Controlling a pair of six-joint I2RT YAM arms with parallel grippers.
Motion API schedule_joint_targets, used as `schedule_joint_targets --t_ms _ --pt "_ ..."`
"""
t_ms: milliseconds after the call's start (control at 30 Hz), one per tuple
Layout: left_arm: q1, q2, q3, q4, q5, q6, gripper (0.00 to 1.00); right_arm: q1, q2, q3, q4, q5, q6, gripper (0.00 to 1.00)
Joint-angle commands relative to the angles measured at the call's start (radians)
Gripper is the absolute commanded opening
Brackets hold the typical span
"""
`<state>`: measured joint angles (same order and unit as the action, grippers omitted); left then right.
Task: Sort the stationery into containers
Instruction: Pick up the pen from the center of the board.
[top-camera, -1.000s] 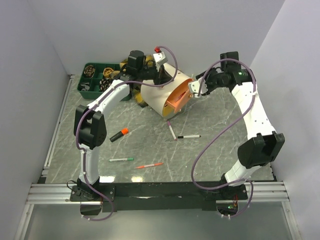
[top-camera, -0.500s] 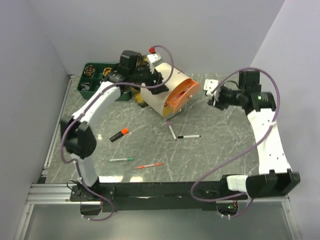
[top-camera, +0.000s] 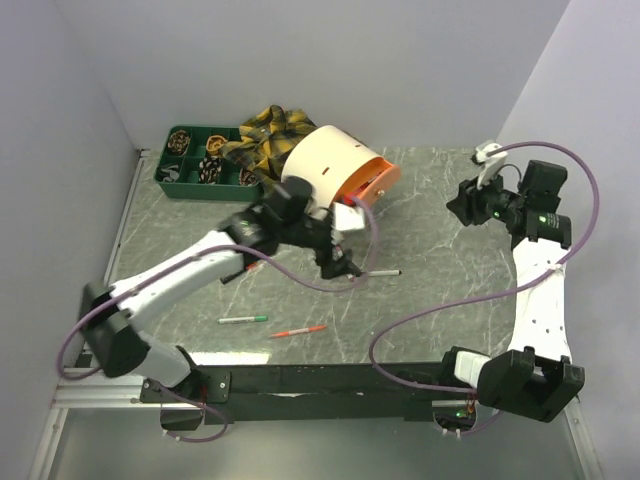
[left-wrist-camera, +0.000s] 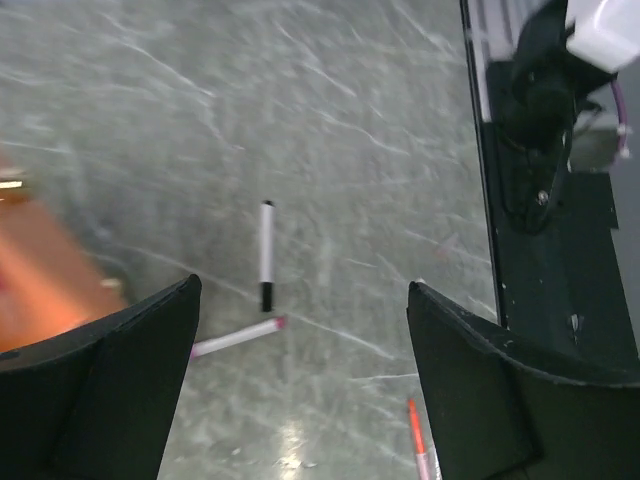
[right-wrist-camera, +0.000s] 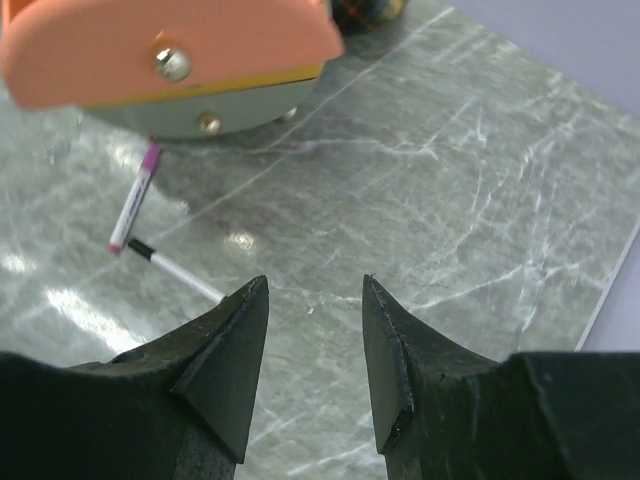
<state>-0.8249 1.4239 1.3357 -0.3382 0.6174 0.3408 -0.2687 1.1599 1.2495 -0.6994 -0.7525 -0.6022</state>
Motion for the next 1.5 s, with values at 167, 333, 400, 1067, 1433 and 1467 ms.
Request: schedule_joint_targets --t_ms 167,333,400,1067,1433,1467 --pt "-0.114 0.416 0.276 -0.004 -0.203 0.035 0.89 -0.158 -0.115 -0.096 0.064 -0.159 0.091 0.49" --pt "-0.131 0.588 0.445 -0.119 -0.2 0.04 0.86 -0.162 -0.175 -0.13 -0.044 -0.229 -0.005 0.49" --pt "-0.132 0.645 0.482 -0.127 -0.191 0.038 0.82 -0.162 -0.174 -0.134 -0.078 -0.243 -0.022 0.48" --pt "-0.131 0.877 0.523 -0.081 -0.243 0.052 0.62 -0.172 -0.111 -0.143 -0.095 -0.28 -0.062 0.45" --pt "-0.129 0.905 0.502 -0.13 -0.205 0.069 0.1 -0.175 -0.089 -0.133 -0.115 -0.272 -0.105 0.37" --pt "-0.129 0.899 0.496 -0.139 -0.199 0.076 0.07 -0.175 -0.085 -0.128 -0.121 -0.268 -0.122 0.36"
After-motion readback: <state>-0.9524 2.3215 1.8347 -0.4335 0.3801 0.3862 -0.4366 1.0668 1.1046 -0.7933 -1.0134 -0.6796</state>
